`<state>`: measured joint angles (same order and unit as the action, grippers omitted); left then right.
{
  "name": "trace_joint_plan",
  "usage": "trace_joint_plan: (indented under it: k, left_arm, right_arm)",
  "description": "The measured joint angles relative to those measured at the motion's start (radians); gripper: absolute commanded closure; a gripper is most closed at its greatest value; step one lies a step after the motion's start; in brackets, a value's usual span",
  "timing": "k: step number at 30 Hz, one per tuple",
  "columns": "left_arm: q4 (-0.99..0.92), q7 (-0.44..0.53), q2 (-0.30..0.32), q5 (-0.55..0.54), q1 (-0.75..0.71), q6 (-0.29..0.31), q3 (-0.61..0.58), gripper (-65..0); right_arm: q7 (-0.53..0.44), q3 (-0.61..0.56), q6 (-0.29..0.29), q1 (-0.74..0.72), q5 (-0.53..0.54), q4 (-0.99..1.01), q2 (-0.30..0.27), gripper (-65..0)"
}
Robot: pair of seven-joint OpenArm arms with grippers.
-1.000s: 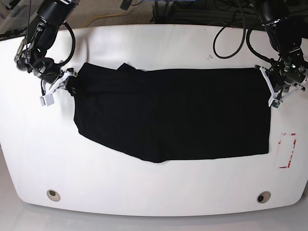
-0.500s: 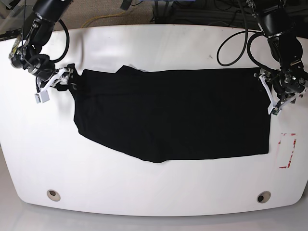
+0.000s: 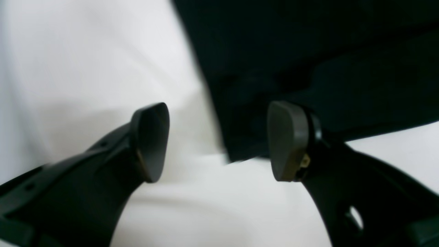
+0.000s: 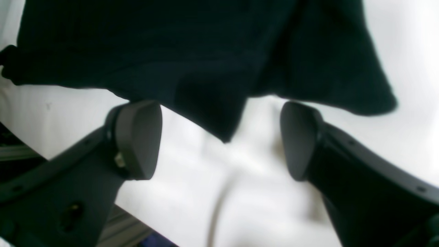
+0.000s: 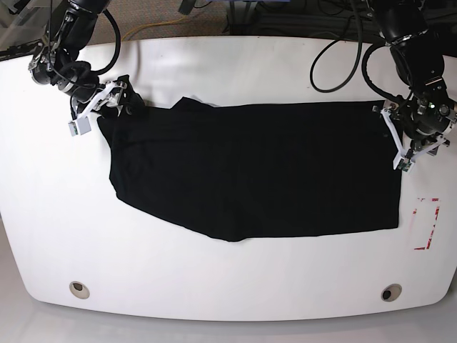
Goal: Fold the T-shirt properly
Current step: 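Regrasp the shirt edge with both grippers and smooth it flat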
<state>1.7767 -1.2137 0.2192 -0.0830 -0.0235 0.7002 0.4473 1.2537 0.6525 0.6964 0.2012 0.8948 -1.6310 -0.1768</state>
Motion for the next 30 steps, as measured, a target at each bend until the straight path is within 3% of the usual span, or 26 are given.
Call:
trace_joint_plan:
  k: [2,4,7,10,14,23,30]
  left_arm:
    - [-0.029,0.022,-0.010,-0.013,0.002,-0.001,-0.003,-40.8]
    - [-0.074,0.056,-0.010,-0.017,0.002,0.001,-0.003,-40.8]
    - [-0.154,0.098,-0.002,0.011,0.001,0.000,-0.002,-40.7]
    - [-0.195,0.121,-0.002,0.064,-0.001,0.000,-0.001,-40.7]
    - [-0.233,0.170,-0.002,0.085,0.007,0.000,-0.002,-40.7]
    - [-0.266,0.217,0.003,0.084,0.013,-0.001,0.002,-40.7]
    - [-0.269,0.225,0.016,0.083,0.011,-0.003,-0.014,-40.7]
  right_arm:
    - [-0.003,-0.025,0.000,0.000,0.000,0.000,0.006,-49.0]
    - [0.000,-0.064,0.000,-0.011,-0.019,0.002,0.011,-39.5]
    - [-0.012,-0.088,0.000,-0.020,-0.046,0.002,0.017,-17.3]
    - [-0.019,-0.089,0.000,-0.019,-0.064,0.002,0.015,-0.8]
    - [-0.019,-0.088,0.000,-0.019,-0.053,0.001,0.013,-0.6]
    - [0.018,-0.082,0.000,-0.043,0.161,0.001,-0.034,-1.4]
    - [0.008,-0.121,0.000,-0.205,0.138,0.079,-0.045,-1.4]
